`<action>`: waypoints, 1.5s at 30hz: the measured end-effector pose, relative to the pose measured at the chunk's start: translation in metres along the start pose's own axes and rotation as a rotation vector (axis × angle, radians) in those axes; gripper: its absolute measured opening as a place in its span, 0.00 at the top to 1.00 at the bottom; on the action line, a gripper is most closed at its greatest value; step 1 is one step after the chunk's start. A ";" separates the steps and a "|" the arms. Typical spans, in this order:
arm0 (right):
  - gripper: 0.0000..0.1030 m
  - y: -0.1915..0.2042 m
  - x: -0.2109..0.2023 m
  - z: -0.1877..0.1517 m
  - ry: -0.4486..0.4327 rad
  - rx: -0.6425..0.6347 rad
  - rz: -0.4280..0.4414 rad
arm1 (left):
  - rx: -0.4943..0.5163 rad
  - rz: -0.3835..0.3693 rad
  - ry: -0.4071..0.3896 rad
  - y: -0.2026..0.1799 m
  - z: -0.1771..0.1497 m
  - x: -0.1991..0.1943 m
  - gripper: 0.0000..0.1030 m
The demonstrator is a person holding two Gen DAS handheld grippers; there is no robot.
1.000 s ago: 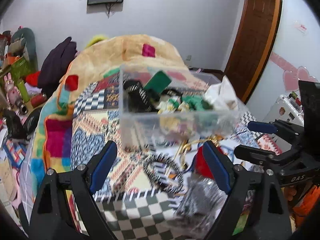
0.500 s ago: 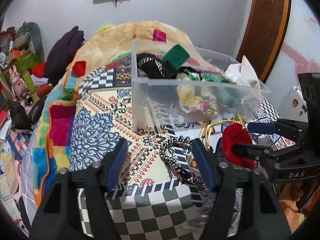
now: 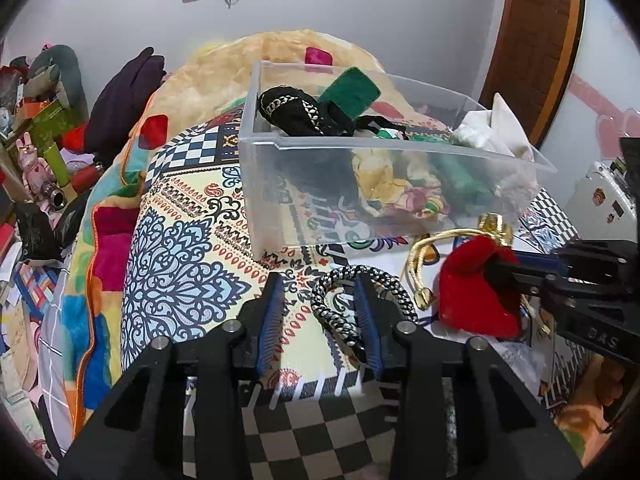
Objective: Organize soft objects
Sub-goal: 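Grasp the red velvet pouch with the right gripper while the left grasps the braided cord, then place the red pouch into the box with the right while the left places the braided cord in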
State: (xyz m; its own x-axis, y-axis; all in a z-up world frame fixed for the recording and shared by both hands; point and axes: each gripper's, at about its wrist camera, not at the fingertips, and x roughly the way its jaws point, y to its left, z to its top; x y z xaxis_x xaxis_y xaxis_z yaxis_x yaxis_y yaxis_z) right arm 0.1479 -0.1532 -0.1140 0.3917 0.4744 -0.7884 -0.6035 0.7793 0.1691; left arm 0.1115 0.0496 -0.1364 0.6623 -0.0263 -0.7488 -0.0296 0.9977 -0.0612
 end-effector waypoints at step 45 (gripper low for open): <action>0.89 -0.014 -0.010 0.074 -0.186 0.011 -0.131 | 0.020 0.034 -0.145 -0.005 0.103 0.002 0.94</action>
State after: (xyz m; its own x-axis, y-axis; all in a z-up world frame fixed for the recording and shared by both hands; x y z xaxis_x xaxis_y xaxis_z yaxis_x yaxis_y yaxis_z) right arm 0.2036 -0.1386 -0.0644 0.5884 0.4352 -0.6815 -0.5317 0.8432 0.0794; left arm 0.1900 0.0515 -0.0696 0.7625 0.0157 -0.6468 -0.0398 0.9990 -0.0226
